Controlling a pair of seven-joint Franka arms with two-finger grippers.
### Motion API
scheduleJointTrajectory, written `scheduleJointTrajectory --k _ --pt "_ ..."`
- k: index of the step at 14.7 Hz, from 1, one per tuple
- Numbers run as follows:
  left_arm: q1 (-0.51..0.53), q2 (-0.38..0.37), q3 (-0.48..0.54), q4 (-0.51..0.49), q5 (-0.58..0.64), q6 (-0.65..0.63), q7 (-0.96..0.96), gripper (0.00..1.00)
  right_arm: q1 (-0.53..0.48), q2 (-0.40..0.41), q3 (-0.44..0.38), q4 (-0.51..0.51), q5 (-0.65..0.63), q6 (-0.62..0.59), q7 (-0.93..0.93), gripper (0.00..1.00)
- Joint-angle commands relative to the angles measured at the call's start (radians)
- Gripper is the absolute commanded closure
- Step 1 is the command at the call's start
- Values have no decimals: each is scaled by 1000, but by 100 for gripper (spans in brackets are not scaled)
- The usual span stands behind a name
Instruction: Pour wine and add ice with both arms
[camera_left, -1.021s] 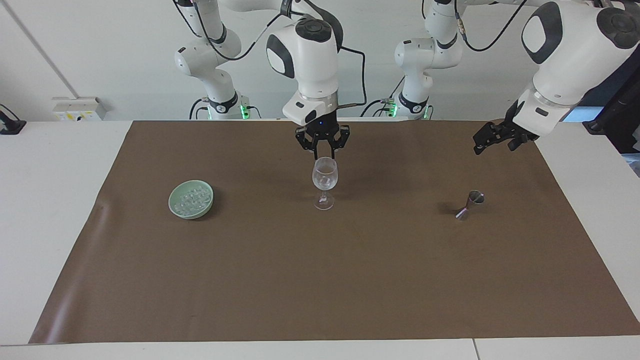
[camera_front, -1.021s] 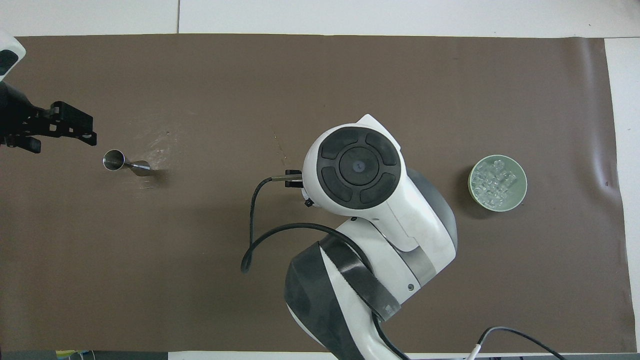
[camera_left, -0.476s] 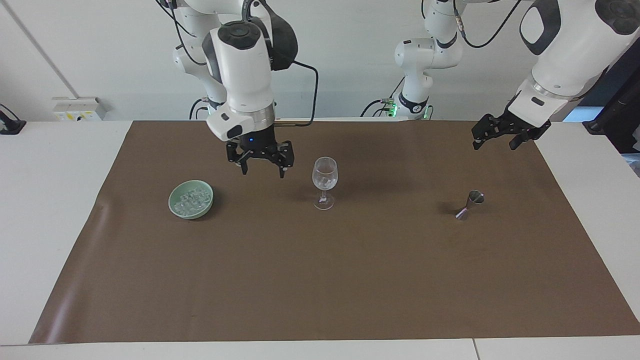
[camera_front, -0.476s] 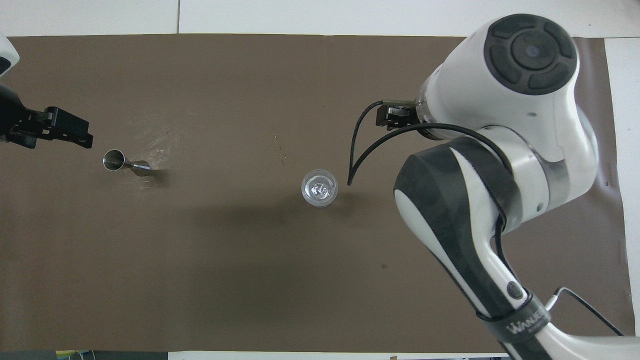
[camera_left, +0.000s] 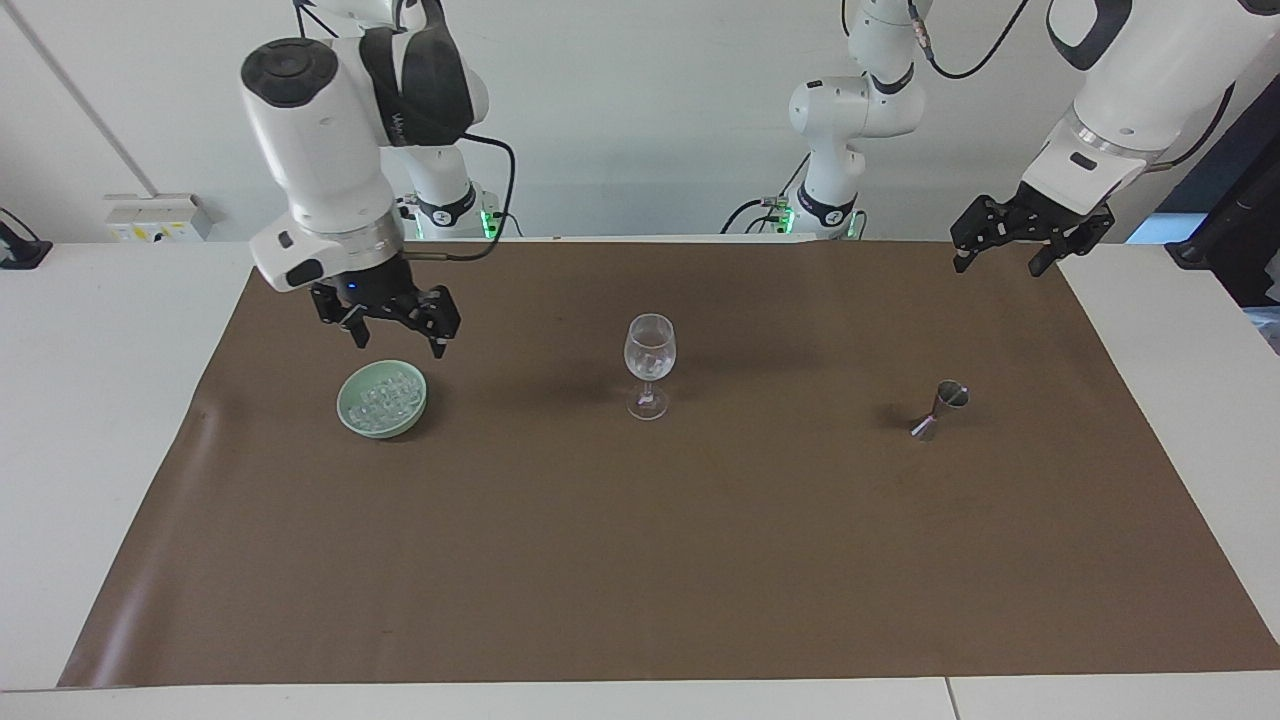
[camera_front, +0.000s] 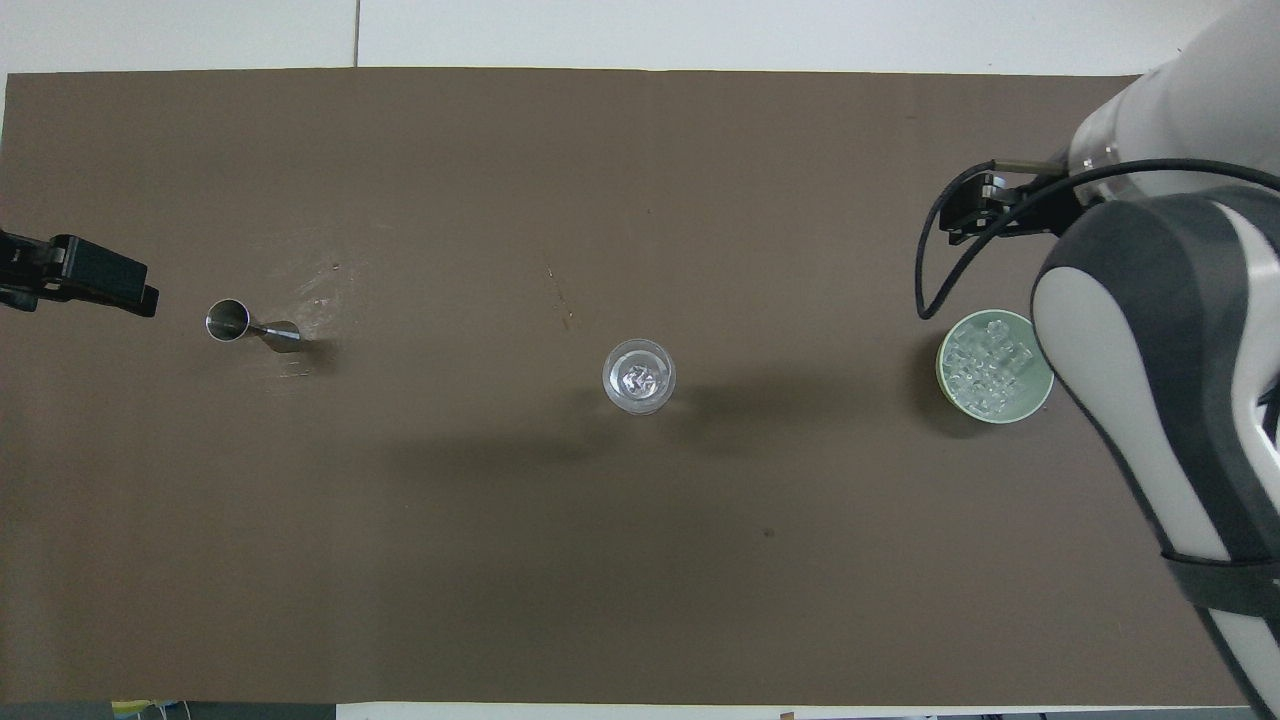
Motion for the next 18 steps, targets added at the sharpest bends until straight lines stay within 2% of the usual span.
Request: scheduleJointTrajectory --k 1,4,6,9,12,18 --pt "2 -55 1 -47 20 -22 14 0 -54 -47 15 -50 8 -4 -34 0" --pt "4 -121 -2 -140 20 7 12 0 -68 -96 15 -57 -3 -87 -37 0" --pt "-1 -147 -2 -183 19 27 12 0 -100 -123 17 -66 -3 -132 -102 0" --pt "6 -145 -1 -179 19 35 12 0 -121 -162 18 -71 -3 -173 -145 0" --pt "7 -138 4 -167 19 22 9 0 -157 -223 23 -131 -8 -173 -190 0" --pt "45 -106 2 -136 8 25 7 0 -175 -228 21 -122 -27 -206 -215 0"
